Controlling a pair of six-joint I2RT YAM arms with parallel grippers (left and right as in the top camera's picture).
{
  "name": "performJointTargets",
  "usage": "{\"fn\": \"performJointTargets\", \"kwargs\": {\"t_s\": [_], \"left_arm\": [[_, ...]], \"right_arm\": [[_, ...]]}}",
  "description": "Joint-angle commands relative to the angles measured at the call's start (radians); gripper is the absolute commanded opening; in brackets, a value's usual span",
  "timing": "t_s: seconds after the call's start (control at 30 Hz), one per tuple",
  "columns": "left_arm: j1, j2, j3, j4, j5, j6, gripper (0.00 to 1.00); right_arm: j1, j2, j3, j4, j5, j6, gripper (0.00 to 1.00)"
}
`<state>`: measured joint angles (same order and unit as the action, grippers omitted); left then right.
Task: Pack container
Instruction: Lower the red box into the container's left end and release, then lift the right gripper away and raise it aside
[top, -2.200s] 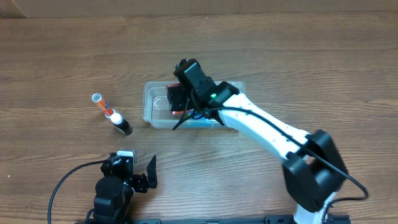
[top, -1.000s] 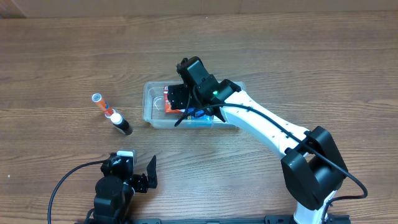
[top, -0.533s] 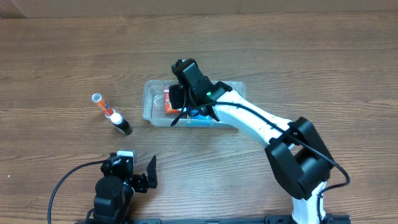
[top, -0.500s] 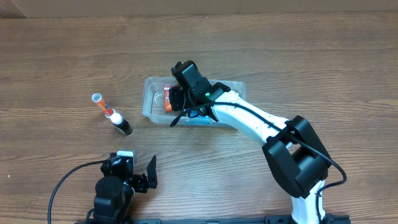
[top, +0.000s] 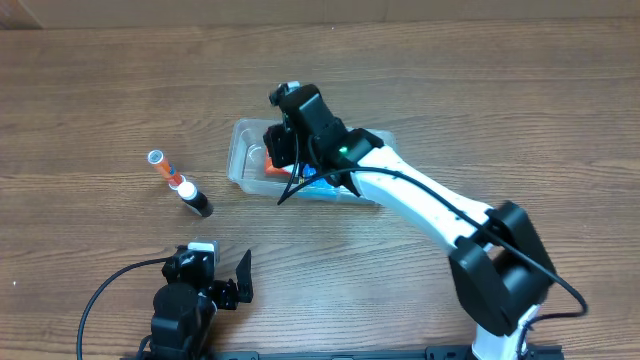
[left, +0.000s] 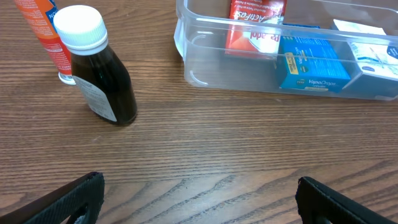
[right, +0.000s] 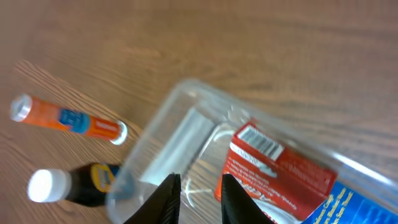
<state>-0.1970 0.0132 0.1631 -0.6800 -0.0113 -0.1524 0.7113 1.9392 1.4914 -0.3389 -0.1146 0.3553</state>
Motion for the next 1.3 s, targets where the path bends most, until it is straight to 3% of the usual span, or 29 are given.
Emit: {"fn": "performJointTargets", "kwargs": {"t_s": [0.0,0.2,0.57,0.77,0.87,0.9,0.97,1.07,1.17,1.27], "left_arm": [[-0.009,-0.008,-0.006,0.005,-0.006,0.018,1.0],[-0.009,-0.008,-0.006,0.005,-0.006,0.018,1.0],[-0.009,-0.008,-0.006,0.005,-0.006,0.018,1.0],[-0.009,-0.008,-0.006,0.005,-0.006,0.018,1.0],[-0.009,-0.008,-0.006,0.005,-0.006,0.018,1.0],[-0.009,-0.008,-0.006,0.005,-0.006,0.018,1.0],[-0.009,-0.008,-0.006,0.005,-0.006,0.018,1.0],[-0.009,-0.008,-0.006,0.019,-0.036,0.027,1.0],[-0.009,-0.008,-0.006,0.044,-0.062,0.026,1.0],[-0.009,-0.008,-0.006,0.03,-0.054,0.025,1.0]], "right_arm": [[0.002,0.029,0.008,0.007,0.062,-0.016,0.24],[-0.021,0.129,0.008,0.069,0.122,-0.016,0.21],[-0.042,0.12,0.008,0.04,0.104,-0.019,0.16],[-0.091,-0.18,0.009,-0.232,0.091,-0.025,0.17],[-0.177,-0.349,0.009,-0.406,0.091,0.057,0.18],[-0.233,-0.418,0.009,-0.475,0.087,0.085,0.27],[-0.324,-0.506,0.009,-0.546,0.082,0.118,0.31],[-0.473,-0.607,0.009,-0.605,0.055,0.132,0.58],[-0.573,-0.65,0.009,-0.642,0.015,0.137,0.99],[-0.595,-0.652,0.008,-0.69,0.016,0.136,1.0]]}}
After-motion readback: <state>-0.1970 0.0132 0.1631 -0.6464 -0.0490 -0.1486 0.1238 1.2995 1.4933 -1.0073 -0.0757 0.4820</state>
